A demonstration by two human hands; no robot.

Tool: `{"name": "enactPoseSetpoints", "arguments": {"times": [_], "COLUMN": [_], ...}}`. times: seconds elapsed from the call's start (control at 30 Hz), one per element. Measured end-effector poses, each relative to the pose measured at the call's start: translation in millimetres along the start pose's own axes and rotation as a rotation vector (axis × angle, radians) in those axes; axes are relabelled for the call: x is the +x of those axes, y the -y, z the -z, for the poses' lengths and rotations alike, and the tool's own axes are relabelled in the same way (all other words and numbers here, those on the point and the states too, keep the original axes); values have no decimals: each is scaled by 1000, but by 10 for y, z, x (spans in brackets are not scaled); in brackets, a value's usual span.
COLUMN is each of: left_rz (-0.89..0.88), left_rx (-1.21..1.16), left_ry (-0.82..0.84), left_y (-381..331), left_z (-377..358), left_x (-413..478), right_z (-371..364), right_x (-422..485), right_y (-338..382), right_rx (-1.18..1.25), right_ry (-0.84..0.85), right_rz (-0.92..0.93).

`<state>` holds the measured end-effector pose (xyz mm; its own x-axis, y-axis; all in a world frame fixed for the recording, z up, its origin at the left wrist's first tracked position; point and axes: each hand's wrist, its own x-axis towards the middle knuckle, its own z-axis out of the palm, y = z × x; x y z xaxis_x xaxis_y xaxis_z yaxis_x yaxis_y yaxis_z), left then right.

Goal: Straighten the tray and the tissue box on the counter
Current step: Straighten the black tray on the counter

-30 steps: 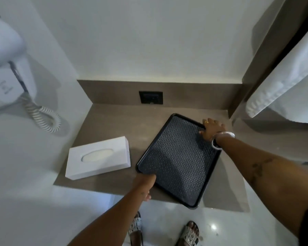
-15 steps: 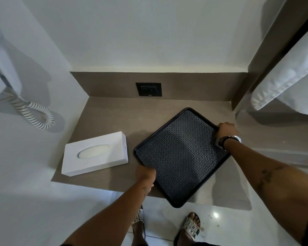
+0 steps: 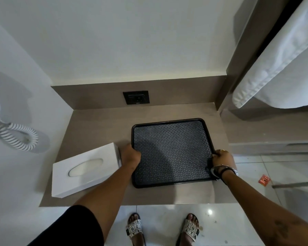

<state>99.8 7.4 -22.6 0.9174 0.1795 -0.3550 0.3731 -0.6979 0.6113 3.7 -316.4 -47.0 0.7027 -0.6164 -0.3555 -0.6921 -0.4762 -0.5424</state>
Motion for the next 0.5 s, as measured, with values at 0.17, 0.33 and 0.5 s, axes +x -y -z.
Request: {"name": "enactPoseSetpoints", "arguments": {"times": [0.17,0.33,0.5], "left_rz": [-74,-68,-398], "left_rx": [-1,29,400], "left_ry": [12,5,-93], "left_y": [47,-3,179], "left_z": [12,19,-234], "left_x": [71,30,-487], "right_z": [4,65,-63], "right_x": [-176,-268,-647], "right_y": [115,134,75], "right_rx": [-24,-108,-324], "right_ry": [-38,-30,-160], "right_rz": [3,67,299]}}
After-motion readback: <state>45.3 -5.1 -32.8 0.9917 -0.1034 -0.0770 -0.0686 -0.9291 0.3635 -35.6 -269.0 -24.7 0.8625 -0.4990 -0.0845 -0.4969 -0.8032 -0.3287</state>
